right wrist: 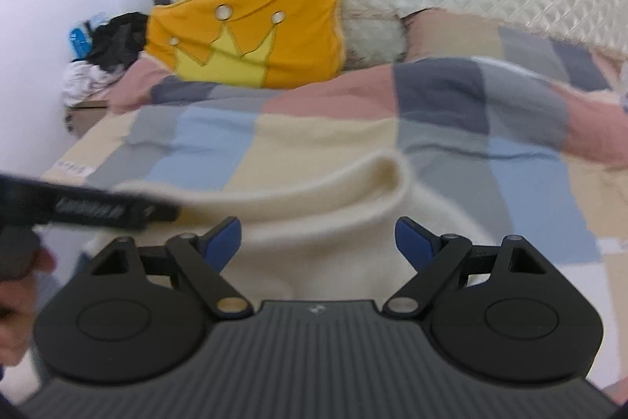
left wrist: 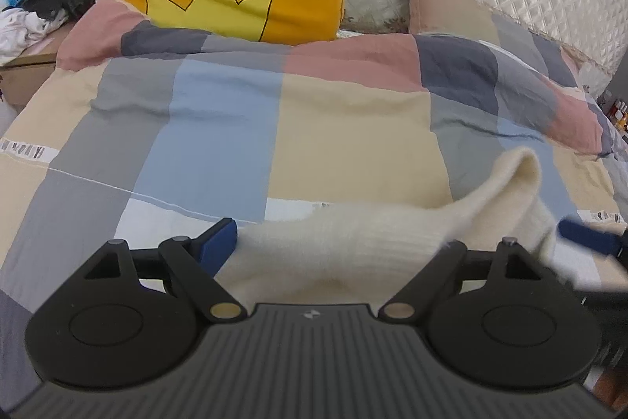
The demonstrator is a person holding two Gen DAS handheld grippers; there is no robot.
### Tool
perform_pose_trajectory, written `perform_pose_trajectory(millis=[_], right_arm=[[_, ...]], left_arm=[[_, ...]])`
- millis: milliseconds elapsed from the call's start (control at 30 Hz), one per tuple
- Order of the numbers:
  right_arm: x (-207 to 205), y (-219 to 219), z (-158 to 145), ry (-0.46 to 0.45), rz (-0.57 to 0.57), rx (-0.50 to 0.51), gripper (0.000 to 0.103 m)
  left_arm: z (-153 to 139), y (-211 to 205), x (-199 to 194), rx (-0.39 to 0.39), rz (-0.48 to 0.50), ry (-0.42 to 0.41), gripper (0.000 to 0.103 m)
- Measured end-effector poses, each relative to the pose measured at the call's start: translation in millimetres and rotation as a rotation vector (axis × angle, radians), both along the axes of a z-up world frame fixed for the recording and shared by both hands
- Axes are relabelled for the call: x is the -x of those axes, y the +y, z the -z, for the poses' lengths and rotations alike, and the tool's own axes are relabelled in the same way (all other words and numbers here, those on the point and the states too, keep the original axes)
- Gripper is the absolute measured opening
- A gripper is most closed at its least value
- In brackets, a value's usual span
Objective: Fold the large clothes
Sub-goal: 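Open both grippers and release the sweater flat on the bed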
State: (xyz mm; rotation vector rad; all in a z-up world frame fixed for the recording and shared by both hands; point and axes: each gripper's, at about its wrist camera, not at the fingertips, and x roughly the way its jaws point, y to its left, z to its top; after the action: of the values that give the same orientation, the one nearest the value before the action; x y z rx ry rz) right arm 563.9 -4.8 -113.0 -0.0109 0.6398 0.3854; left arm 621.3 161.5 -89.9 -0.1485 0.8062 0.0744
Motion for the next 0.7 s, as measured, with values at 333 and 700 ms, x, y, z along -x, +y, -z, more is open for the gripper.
perform_pose_trajectory(millis=[333,700], right_arm=[[-21,48,45,-0.004,-0.04,-0.107,0.087],[-96,75,111,-0.003,0.019,-0.165,0.089]], left_arm=[[14,18,-28,0.039,-0.019,-0.045,0.087],[67,45,-133,0.028,0.036,0.042,0.087]])
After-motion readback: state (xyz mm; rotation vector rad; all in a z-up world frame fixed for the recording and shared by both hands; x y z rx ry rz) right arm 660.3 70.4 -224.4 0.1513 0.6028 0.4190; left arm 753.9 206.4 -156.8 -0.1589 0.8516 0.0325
